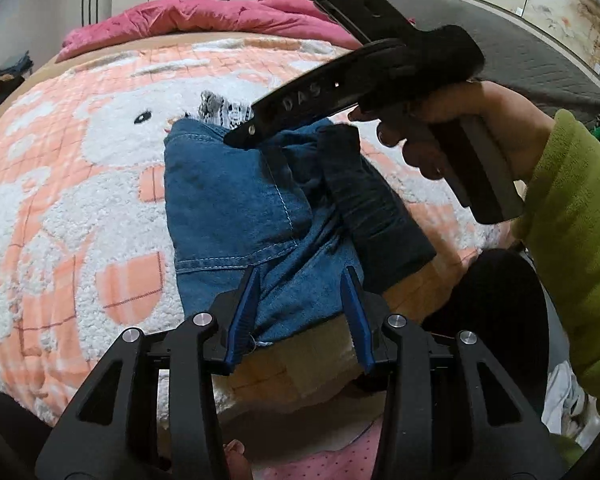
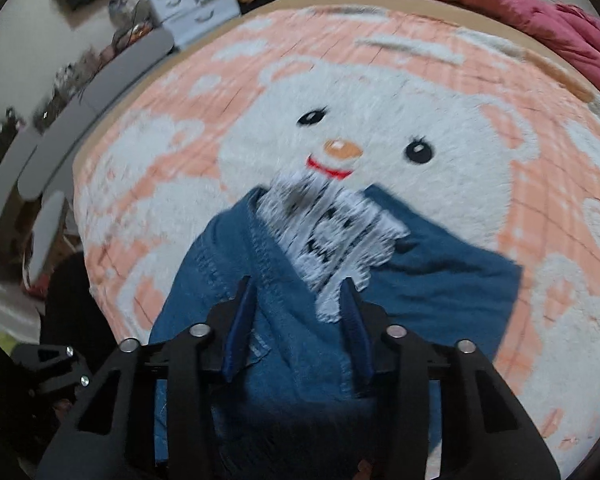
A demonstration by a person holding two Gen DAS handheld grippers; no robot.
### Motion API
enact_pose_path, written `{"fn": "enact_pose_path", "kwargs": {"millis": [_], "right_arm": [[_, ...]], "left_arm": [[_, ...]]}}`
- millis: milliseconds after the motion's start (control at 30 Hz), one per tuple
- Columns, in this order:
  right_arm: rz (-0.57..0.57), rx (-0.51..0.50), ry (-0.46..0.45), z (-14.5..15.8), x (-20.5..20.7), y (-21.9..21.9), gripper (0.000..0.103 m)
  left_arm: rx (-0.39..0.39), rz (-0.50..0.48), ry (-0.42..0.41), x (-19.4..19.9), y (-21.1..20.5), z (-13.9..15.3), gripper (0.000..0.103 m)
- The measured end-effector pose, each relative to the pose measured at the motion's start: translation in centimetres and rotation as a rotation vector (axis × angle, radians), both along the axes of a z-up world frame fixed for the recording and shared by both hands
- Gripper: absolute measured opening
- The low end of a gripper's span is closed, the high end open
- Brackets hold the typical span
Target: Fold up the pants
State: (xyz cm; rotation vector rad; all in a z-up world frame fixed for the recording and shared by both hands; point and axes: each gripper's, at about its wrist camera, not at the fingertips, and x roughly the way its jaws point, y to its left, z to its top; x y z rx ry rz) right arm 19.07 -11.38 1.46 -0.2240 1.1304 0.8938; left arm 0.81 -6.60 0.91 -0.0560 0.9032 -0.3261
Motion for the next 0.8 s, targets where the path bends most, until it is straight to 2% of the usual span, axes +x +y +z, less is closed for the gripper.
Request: {"fn": "enact_pose_path", "kwargs": {"millis": [67,100,167,367,400,433,467,633,733,800], "right_arm": [[0.023,-0.019,-0.015,-0.3,-0.7,0.4,0.027],[0.036,-0.032,-0.037,-0.3,-1.3,0.6,0.026],[0.037,-0.058,-0.085,0.0,-1.9,1.0,0.015],[-0.018,-0.083,-0.225,2.3,-2.9,1.1,0.011],[-0.023,-0.103,-0.248,2.3,-2.7,1.3,0.003],[-0.035,-0.115,-0.266,2.2,-2.3,1.3,0.000],[-0.050,-0.147,-0.284,1.7,-1.9,1.5,0.000],[-0.105,-0.234,-0.241,-1.5,0.1,1.1,0.000],[-0.154,-0.133,-0.187,-0.8,0.2,-0.6,0.001],[-0.171,-0.042,-0.165,0.6,-0.1,-1.5,0.008]], "left_arm": [[-0.004,-0.005,0.007,0.0,0.1,-0.2,0.035],[-0.005,-0.005,0.007,0.0,0.1,-0.3,0.035],[-0.010,-0.006,0.009,0.1,0.2,-0.3,0.035],[-0.041,0.000,0.016,0.5,0.8,-0.1,0.035],[-0.041,0.001,0.015,0.5,0.9,0.0,0.035],[-0.045,0.004,0.017,0.6,0.9,0.0,0.035],[-0.043,0.005,0.014,0.6,1.0,0.0,0.035],[-0.047,0.009,0.024,0.9,1.4,-0.1,0.036],[-0.055,0.009,0.027,1.1,1.7,0.0,0.037],[-0.056,0.009,0.027,1.2,1.9,0.0,0.037]]}}
